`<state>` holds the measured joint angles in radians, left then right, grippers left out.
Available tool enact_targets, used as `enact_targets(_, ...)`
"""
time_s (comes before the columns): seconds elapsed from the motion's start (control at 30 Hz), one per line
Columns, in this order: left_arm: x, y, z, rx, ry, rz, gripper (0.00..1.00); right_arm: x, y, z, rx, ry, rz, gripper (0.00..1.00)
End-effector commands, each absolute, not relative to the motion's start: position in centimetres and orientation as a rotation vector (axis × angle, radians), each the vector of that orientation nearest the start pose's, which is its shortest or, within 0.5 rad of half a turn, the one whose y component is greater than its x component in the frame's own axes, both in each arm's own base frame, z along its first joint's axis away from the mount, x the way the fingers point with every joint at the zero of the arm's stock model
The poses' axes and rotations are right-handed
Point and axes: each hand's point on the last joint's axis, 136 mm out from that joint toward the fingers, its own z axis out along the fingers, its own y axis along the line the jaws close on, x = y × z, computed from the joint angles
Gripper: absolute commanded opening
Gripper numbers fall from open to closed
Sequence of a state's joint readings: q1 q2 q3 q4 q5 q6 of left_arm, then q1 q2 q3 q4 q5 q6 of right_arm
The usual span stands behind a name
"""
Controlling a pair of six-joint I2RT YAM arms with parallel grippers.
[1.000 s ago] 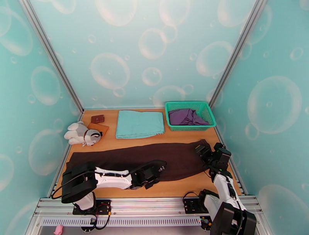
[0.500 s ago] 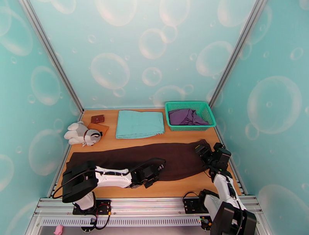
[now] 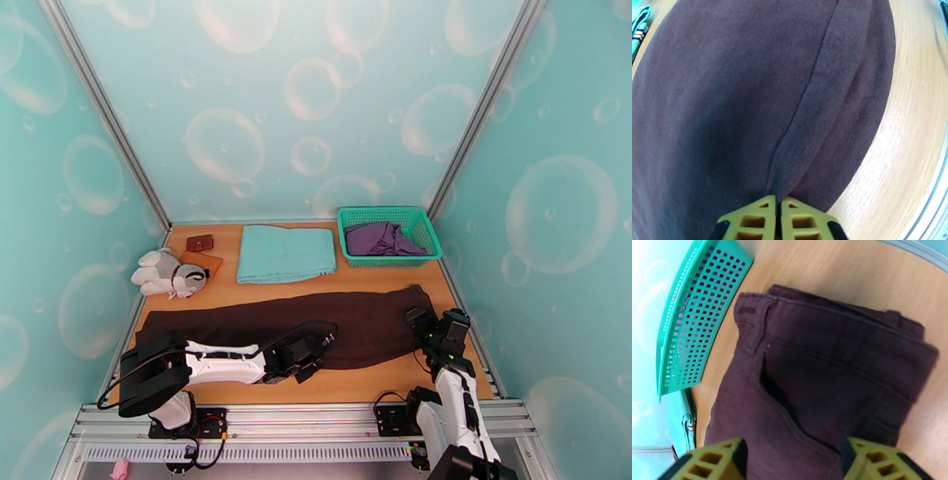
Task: Fold and stack the trousers
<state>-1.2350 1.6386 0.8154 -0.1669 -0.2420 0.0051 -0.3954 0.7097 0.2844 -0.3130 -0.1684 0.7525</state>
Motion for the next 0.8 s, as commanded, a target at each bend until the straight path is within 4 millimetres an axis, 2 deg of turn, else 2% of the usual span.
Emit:
enact_targets(0.0,16.2,-35.1,4.8,1.399,2.099,-0.247,0.17,21.6,-8.4,7.8,1.33,1.983,0.225,0.67)
enact_targets(0.07,16.2,-34.7,4.3,1.407,2.111,-0.234,0.2,21.2,-8.2,7.9,1.349,1.986,0.227,0.67)
enact_targets(0.1,16.2,-34.6,4.0,1.412,2.117,-0.231,0.21,21.3,-7.5,7.8,1.326,2.007,0.246,0.68)
enact_targets(0.2,16.3,-34.3,3.3,1.408,2.133,-0.227,0.22,21.2,-7.2,7.5,1.321,2.014,0.249,0.68)
enact_targets(0.43,17.3,-34.1,3.2,1.356,2.147,-0.214,0.21,21.1,-6.7,5.9,1.333,2.029,0.279,0.68)
enact_targets(0.67,14.8,-35.1,3.2,1.457,2.113,-0.343,0.29,21.1,-6.9,6.1,1.326,2.023,0.263,0.69)
enact_targets(0.77,14.4,-35.6,2.9,1.486,2.095,-0.336,0.32,21.0,-6.9,6.2,1.327,2.022,0.263,0.69)
